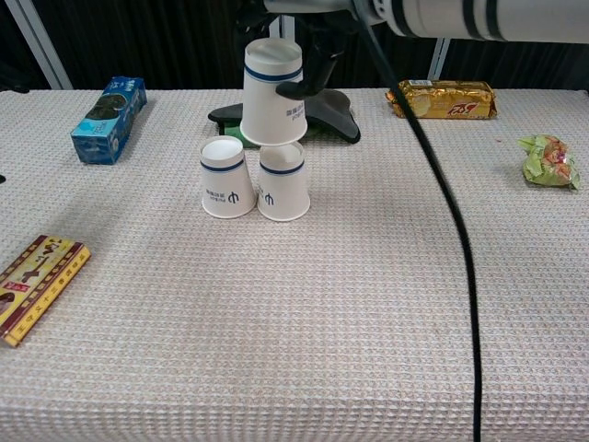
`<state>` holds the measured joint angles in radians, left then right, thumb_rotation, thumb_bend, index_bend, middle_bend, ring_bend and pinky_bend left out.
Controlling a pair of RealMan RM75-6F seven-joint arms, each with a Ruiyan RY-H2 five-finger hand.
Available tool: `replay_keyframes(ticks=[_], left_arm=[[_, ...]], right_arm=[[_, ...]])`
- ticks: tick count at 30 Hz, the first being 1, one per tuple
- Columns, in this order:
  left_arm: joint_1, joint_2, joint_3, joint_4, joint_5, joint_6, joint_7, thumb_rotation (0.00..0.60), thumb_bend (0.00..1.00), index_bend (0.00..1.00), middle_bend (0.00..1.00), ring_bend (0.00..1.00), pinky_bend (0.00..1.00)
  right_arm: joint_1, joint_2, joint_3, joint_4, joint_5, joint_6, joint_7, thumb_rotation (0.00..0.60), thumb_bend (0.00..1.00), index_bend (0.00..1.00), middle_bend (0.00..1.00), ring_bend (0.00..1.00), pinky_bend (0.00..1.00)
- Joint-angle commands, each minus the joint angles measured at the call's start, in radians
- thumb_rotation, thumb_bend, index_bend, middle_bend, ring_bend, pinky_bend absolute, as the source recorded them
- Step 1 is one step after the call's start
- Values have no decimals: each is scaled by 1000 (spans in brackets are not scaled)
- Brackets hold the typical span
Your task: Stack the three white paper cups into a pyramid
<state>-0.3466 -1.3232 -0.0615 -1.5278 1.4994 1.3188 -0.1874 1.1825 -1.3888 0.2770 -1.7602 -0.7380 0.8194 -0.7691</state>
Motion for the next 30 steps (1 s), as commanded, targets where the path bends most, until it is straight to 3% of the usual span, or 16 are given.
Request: replay_keyframes(ticks=[1, 12, 30], left_arm=[[2, -3, 0, 8, -1, 0, -7, 600, 143, 171, 168, 132, 183], [7, -14, 3, 36, 2, 0, -34, 600, 143, 170, 168, 132, 183], [17, -14, 8, 39, 4, 3, -31, 600, 143, 171, 168, 132, 183]], right_arm=[[76, -60, -3, 62, 90, -4, -40, 600, 403, 380, 308, 109, 53], [163, -111, -42, 111, 184, 17, -56, 600, 403, 362, 306, 108, 52], [192, -119, -73, 145, 194, 26, 7, 600, 403, 299, 283, 95, 51]])
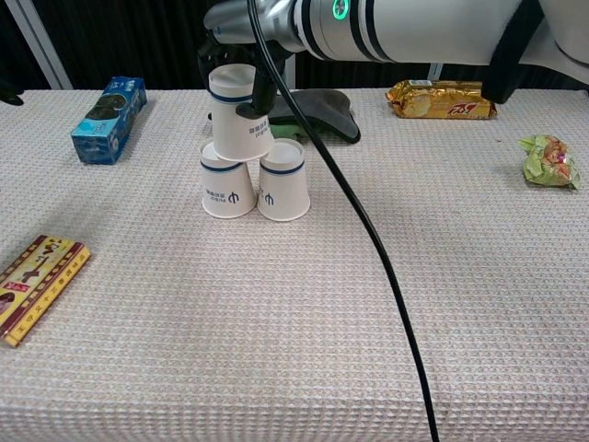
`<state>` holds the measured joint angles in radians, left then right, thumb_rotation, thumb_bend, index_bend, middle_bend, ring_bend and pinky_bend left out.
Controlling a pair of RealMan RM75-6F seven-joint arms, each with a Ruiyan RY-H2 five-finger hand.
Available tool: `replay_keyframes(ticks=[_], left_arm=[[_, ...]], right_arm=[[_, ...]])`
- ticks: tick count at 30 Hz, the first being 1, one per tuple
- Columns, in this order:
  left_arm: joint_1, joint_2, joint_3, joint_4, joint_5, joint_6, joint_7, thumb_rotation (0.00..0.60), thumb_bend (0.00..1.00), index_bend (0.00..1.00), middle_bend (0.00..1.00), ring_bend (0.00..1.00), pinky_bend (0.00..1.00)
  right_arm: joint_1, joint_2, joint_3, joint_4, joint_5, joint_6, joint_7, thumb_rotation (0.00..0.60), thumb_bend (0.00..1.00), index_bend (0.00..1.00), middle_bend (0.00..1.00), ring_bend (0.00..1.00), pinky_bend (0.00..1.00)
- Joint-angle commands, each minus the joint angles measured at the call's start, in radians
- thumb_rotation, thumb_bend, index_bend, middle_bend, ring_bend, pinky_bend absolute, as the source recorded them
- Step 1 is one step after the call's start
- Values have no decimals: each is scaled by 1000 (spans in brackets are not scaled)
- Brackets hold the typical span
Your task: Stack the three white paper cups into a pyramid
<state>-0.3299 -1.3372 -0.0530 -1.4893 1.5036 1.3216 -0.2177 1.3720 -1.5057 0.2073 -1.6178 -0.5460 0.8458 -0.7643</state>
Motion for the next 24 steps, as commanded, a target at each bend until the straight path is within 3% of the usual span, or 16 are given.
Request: replay_keyframes(ticks=[1, 5, 11, 17, 20, 24], left_arm=[[1, 0, 0, 1, -1, 0, -1, 600, 143, 171, 168, 132, 183], [2, 0, -1, 3, -3, -1, -4, 600, 143, 171, 168, 132, 183], [3, -2, -4, 9, -5, -2, -9, 600, 143, 170, 168, 132, 183], [2, 2, -5, 9, -3, -3, -4, 600, 144, 171, 169, 132, 183], [3, 10, -7, 14, -8, -2, 17, 600, 143, 171, 169, 132, 183], [19, 18, -13, 36, -29, 16, 66, 600, 143, 171, 169, 132, 182]], right_arm=[[4, -3, -5, 4, 3, 0, 3, 600, 403, 297, 283, 95, 51], [11, -3, -16, 5, 17, 3, 0, 600, 403, 248, 268, 93, 39], [13, 11, -21, -17, 19, 15, 10, 600, 371, 41, 143, 48, 0], [5, 49, -31, -85, 9, 57, 3, 600, 365, 0, 73, 21, 0], [-46, 119, -41, -189, -43, 131, 25, 600, 365, 0, 44, 2, 0], [-217, 250, -101, -347, -215, 307, 131, 600, 364, 0, 56, 0, 0]])
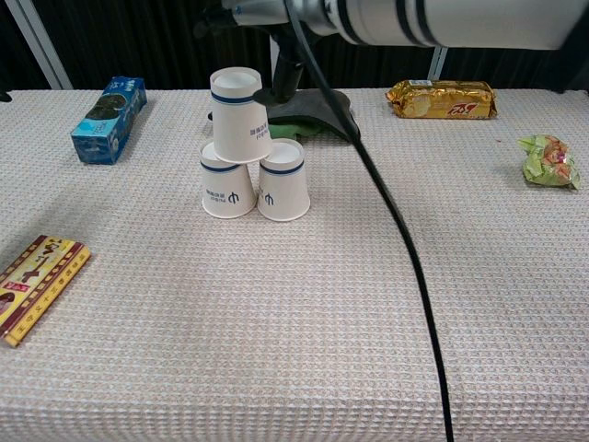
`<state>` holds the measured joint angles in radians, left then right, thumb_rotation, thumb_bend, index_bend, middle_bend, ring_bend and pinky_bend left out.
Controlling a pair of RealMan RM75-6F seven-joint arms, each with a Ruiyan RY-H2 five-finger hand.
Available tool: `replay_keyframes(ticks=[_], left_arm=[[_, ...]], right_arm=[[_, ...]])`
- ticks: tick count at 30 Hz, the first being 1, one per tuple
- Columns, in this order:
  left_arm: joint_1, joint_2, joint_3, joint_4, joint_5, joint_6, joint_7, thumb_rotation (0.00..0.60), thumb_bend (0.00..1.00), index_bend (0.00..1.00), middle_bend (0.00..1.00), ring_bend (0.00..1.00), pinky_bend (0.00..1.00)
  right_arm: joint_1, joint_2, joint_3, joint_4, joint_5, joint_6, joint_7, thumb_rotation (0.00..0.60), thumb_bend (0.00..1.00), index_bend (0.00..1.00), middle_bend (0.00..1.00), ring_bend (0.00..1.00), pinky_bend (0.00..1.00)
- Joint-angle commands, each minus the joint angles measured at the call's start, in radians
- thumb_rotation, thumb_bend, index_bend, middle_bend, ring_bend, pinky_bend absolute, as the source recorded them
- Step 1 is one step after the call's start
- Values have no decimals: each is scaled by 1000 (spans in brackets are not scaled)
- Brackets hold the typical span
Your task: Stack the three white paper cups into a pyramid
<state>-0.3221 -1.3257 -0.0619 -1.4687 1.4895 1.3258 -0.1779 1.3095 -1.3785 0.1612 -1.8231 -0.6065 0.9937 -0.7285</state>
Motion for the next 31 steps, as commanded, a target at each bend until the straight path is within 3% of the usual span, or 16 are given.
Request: replay_keyframes(ticks=[1, 7, 10, 16, 21, 24, 31], left_arm=[[17, 8, -7, 22, -24, 17, 33, 600, 144, 171, 169, 132, 181], [60, 2, -8, 74, -59, 60, 94, 600, 144, 172, 168, 132, 175], [81, -11, 2, 97, -57, 82, 115, 600, 144, 173, 170, 132, 175], [141, -9, 26, 81, -40, 158, 155, 600, 145, 176, 173, 132, 175], [211, -6, 72, 55, 9, 253, 213, 600, 144, 176, 173, 132, 174], [249, -7, 97, 40, 38, 298, 234, 600, 144, 176, 172, 132, 172], [301, -24, 111, 57, 86, 375, 288, 600, 144, 176, 172, 132, 168]], right_arm=[[-200, 149, -78, -163, -201, 198, 122, 600, 365, 0, 70, 0, 0], [-526, 287, -241, -178, -533, 465, 391, 600, 365, 27, 125, 0, 2], [-685, 307, -310, -99, -655, 581, 570, 600, 365, 105, 190, 12, 21], [-897, 299, -406, 97, -786, 665, 822, 600, 369, 109, 172, 15, 28], [-1018, 239, -418, 262, -873, 727, 963, 600, 384, 69, 127, 2, 30], [-1065, 201, -414, 327, -897, 735, 985, 600, 386, 31, 99, 0, 13], [-1112, 158, -394, 387, -943, 700, 1039, 600, 392, 0, 72, 0, 0]])
